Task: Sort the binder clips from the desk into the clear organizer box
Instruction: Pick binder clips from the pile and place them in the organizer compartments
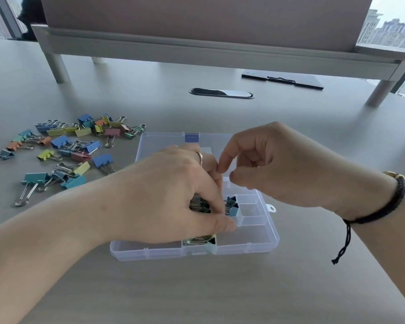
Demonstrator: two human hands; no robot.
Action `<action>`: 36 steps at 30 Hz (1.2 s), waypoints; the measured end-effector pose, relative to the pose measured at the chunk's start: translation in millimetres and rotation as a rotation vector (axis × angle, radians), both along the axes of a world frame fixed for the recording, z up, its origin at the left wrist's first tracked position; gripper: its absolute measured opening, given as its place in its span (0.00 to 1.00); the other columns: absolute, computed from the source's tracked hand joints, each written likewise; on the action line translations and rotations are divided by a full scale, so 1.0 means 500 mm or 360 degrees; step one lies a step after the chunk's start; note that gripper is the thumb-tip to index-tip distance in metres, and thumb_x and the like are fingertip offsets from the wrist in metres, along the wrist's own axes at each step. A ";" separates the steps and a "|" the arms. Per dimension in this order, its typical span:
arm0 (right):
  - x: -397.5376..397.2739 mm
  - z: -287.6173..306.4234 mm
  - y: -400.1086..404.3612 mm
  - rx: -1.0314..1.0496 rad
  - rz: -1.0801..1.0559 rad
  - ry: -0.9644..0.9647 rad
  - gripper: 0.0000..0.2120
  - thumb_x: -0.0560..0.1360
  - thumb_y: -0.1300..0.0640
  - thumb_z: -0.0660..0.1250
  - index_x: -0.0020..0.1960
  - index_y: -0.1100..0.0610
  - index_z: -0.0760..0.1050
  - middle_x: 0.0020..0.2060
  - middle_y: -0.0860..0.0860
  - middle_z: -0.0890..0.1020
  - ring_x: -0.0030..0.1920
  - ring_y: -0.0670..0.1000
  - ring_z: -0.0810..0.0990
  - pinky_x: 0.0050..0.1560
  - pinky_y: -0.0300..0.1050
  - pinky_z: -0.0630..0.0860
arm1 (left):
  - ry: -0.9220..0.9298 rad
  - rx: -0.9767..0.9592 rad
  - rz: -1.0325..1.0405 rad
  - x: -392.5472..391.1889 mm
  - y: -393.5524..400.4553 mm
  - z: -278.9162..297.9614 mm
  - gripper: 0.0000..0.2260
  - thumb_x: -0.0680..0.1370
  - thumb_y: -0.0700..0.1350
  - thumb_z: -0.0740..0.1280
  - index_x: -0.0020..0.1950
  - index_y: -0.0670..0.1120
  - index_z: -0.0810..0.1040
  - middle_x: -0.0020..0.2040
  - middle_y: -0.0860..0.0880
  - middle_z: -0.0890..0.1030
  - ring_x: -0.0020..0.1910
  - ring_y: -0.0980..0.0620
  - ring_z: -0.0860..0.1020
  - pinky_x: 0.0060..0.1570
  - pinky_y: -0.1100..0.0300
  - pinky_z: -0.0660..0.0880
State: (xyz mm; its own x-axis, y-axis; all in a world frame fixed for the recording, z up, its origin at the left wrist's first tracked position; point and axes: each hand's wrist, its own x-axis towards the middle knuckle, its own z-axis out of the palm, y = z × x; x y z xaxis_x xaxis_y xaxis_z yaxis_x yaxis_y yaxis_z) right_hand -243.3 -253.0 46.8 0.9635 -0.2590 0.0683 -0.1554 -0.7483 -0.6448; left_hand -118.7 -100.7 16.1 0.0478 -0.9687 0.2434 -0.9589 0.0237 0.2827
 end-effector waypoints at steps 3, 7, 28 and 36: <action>0.000 -0.002 0.002 0.0044 0.0011 -0.0049 0.08 0.69 0.59 0.68 0.40 0.47 0.81 0.27 0.56 0.77 0.25 0.48 0.67 0.28 0.41 0.66 | 0.0168 -0.0014 0.0025 -0.001 0.003 0.007 0.15 0.69 0.70 0.65 0.44 0.64 0.84 0.48 0.62 0.77 0.56 0.62 0.72 0.46 0.70 0.68; 0.008 -0.005 0.007 0.0145 -0.0001 -0.0135 0.08 0.69 0.59 0.68 0.40 0.48 0.82 0.29 0.57 0.79 0.27 0.55 0.70 0.31 0.44 0.68 | 0.0466 -0.0066 0.0103 0.002 0.006 0.027 0.11 0.70 0.63 0.71 0.41 0.58 0.85 0.49 0.60 0.79 0.54 0.62 0.76 0.56 0.56 0.73; 0.332 -0.016 0.225 -0.0588 0.0381 0.0264 0.18 0.73 0.54 0.71 0.61 0.43 0.78 0.49 0.41 0.77 0.43 0.44 0.74 0.47 0.39 0.71 | 0.0664 0.0066 0.1082 0.270 0.327 -0.013 0.23 0.61 0.65 0.77 0.52 0.64 0.75 0.50 0.63 0.75 0.37 0.58 0.76 0.41 0.64 0.74; 0.348 -0.024 0.227 -0.0491 0.0405 0.0375 0.18 0.70 0.56 0.73 0.57 0.42 0.79 0.49 0.42 0.79 0.39 0.39 0.78 0.40 0.37 0.73 | 0.0552 -0.0012 0.1002 0.275 0.328 -0.029 0.08 0.71 0.50 0.74 0.46 0.59 0.78 0.41 0.57 0.79 0.36 0.62 0.76 0.37 0.69 0.71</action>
